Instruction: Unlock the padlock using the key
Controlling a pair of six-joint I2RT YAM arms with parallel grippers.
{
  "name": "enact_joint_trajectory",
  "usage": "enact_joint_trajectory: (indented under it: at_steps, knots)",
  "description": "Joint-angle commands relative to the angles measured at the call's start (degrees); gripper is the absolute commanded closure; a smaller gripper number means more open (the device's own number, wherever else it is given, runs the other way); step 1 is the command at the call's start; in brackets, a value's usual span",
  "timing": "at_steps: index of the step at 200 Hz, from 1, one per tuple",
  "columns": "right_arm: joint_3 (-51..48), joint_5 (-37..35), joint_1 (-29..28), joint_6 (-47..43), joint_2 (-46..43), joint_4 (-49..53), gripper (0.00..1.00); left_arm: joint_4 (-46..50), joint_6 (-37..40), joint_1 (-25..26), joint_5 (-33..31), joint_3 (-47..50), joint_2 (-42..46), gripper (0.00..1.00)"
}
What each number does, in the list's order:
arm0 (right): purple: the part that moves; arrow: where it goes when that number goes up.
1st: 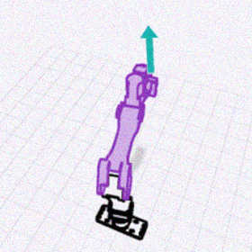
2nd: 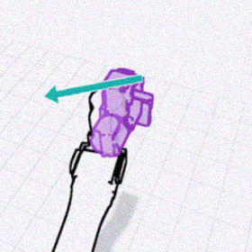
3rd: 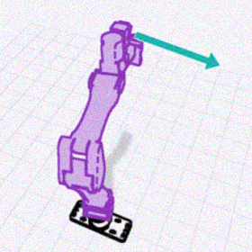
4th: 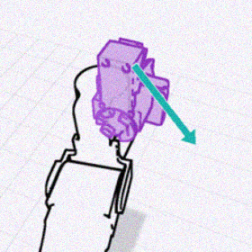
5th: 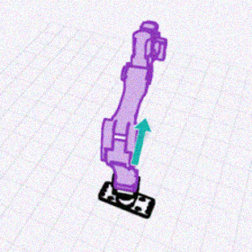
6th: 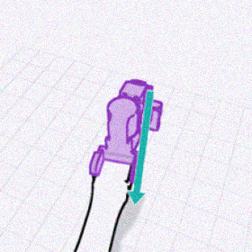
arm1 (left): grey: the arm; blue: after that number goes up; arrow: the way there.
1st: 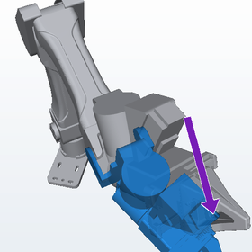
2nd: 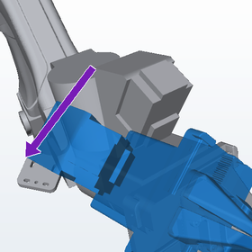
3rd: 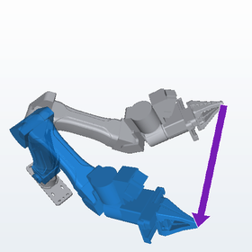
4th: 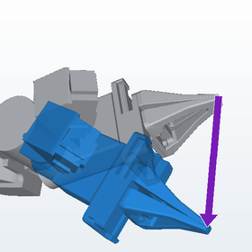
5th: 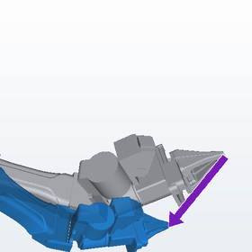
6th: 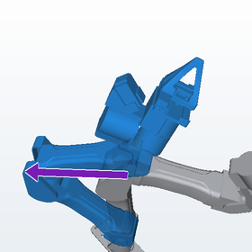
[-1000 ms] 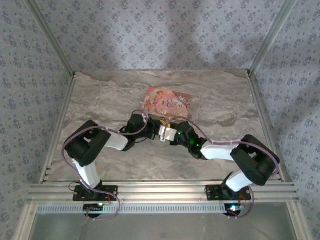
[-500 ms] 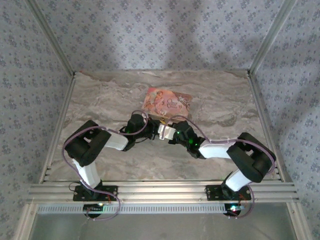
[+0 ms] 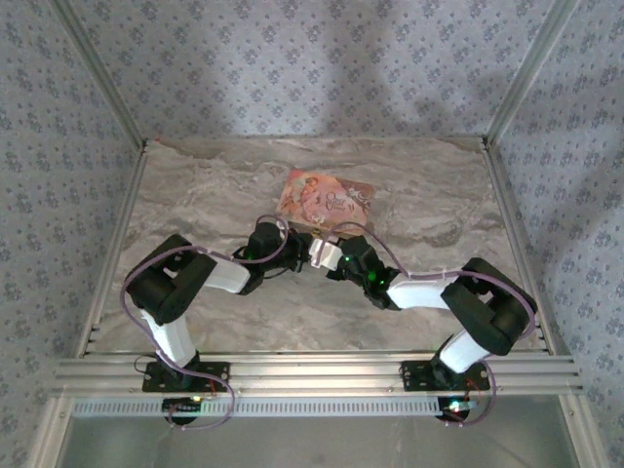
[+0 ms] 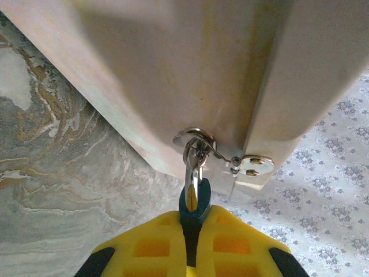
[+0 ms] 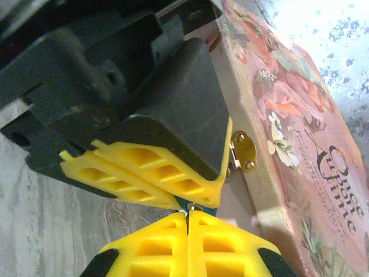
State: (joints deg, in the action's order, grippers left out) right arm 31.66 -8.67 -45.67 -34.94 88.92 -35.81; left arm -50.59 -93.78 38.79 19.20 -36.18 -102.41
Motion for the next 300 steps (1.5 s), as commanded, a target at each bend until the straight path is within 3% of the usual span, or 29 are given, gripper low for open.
enact_joint_trajectory:
  at_steps: [1,69,231,266,300]
  knots:
    - [0.24,-3.64,0.58,8.03,-0.99,-3.8,1.0,-2.76,0.25,0.63,1.28,-0.1,2.04,1.0]
    - [-0.12,0.04,0.92,22.71,-0.27,-6.81,1.0,-2.94,0.22,0.77,1.1,-0.02,1.94,1.0]
    - [0.1,0.21,0.93,25.45,0.71,-5.15,1.0,-3.47,-0.02,0.91,0.77,0.33,1.78,1.0]
    - [-0.19,-0.23,0.83,25.27,0.57,-4.76,1.0,-3.2,-0.18,0.68,0.65,0.68,1.6,0.8]
    - [-0.3,0.28,0.93,25.61,0.52,-3.25,1.0,-3.87,-0.94,-0.06,0.67,1.67,1.56,0.74]
